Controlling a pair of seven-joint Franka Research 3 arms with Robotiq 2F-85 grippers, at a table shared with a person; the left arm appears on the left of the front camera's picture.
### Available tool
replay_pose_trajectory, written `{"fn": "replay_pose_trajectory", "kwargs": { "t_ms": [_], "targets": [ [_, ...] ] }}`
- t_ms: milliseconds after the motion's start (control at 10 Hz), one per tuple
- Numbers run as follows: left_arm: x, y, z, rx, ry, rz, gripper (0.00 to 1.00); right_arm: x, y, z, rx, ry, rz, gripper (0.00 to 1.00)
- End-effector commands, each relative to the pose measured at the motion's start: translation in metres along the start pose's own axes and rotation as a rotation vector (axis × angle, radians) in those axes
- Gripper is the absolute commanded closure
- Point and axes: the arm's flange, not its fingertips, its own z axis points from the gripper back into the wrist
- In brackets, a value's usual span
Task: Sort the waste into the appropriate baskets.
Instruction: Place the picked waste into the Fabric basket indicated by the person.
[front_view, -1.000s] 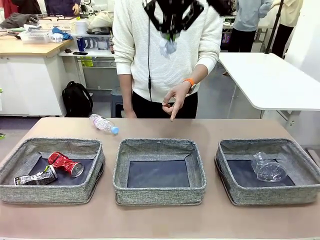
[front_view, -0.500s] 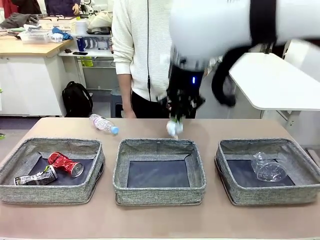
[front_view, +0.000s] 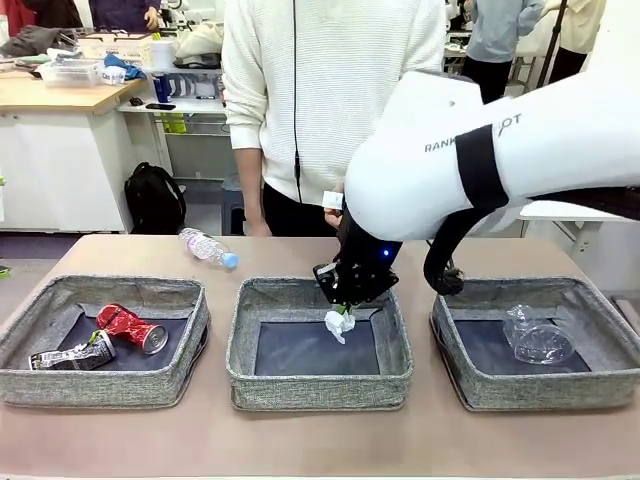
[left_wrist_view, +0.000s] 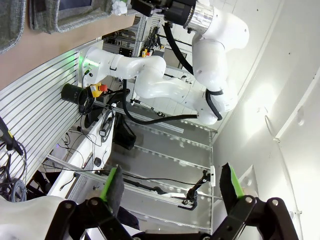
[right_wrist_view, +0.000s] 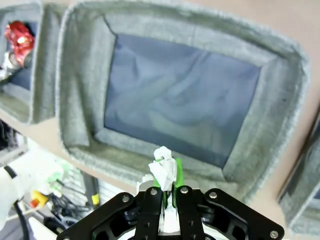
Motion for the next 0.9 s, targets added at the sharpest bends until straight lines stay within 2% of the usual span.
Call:
{"fn": "replay_pose_trajectory", "kwargs": {
  "t_ms": [0,300,400,500,600,700,800],
  "targets": [
    [-0.0022,0.0010,0.0009,0.009,0.016,-0.018,0.00,0.0039,0.0007,-0.0069,0.041,-0.067,0.046,0.94],
    [-0.0022,0.0010,0.0009,0.009,0.016,-0.018,0.00,0.0070,0.0026,-0.0108,0.053,-0.052,0.065,0.94],
    [-0.0022,0.0010,0.0009,0.009,0.016,-0.018,0.00,0.0071,0.0009,-0.0099,0.053,-0.043,0.061,0.84],
    [-0.0022,0.0010,0.0009,0.009,0.016,-0.018,0.00,0.0066,0.0001,-0.0107,0.056,-0.064,0.070,0.38],
    [-0.0022,0.0010,0.0009,0.009,0.016,-0.018,0.00,0.0069,-0.0002,-0.0104,0.057,-0.063,0.071,0.27],
    [-0.0022,0.0010,0.0009,0.009,0.016,-0.018,0.00,0.0068,-0.0005,-0.0094,0.058,-0.069,0.070,0.00],
    [-0.0022,0.0010,0.0009,0.009,0.016,-0.018,0.00,0.0068,-0.0013,-0.0087,0.057,-0.075,0.068,0.00]
  ]
}}
